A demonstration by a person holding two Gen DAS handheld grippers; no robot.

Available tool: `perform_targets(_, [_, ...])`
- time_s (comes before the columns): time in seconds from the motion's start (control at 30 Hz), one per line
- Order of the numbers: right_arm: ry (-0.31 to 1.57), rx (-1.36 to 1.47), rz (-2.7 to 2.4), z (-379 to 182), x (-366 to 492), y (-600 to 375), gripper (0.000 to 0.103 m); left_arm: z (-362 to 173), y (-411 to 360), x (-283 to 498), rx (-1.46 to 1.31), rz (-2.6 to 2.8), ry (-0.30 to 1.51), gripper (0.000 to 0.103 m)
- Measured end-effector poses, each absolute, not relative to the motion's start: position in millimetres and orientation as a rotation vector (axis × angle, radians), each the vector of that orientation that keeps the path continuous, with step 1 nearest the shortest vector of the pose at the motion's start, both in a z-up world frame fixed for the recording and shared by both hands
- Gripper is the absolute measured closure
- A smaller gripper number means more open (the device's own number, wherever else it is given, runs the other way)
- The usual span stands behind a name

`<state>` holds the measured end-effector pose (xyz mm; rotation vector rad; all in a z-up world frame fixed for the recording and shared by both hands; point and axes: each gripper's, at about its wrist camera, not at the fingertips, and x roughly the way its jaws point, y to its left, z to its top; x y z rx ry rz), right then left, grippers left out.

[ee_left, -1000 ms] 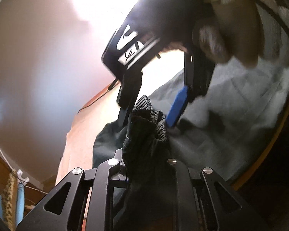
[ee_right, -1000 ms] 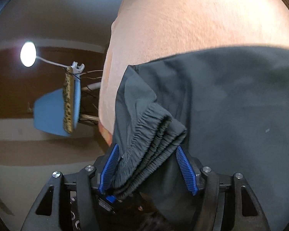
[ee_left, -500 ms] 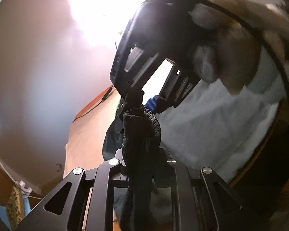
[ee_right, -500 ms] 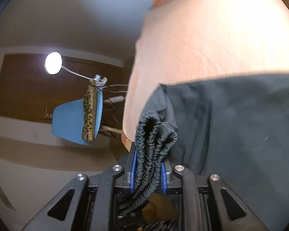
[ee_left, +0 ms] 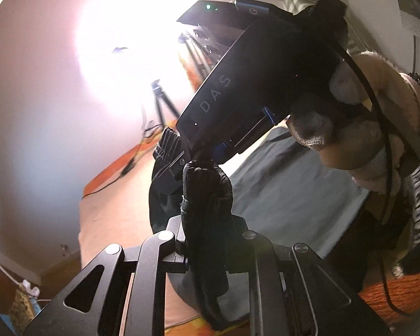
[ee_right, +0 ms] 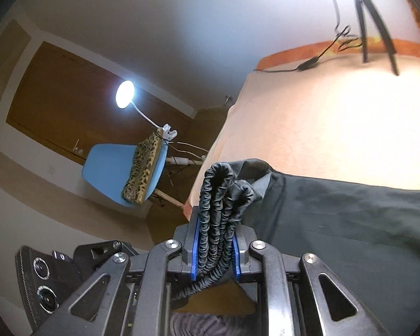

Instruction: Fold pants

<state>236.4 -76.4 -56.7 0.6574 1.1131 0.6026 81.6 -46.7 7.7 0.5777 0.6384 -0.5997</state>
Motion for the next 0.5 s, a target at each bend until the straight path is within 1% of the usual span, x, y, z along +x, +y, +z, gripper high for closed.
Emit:
perform_targets(0.23, [1.134, 0.606, 0.521, -54, 209, -137, 0.086, -5, -120, 75, 0.615, -0.710, 0.679, 0.088])
perform_targets(0.43, [1.162, 0.592, 0.440, -64, 191, -184, 0.087, -17, -156, 90, 0.595, -0.792, 0.718, 0.088])
perform_targets(0.5, [1.160, 0.597, 0.417, -66, 187, -199, 0.087, -15, -169, 89, 0.583, -0.810, 0.728, 0.088])
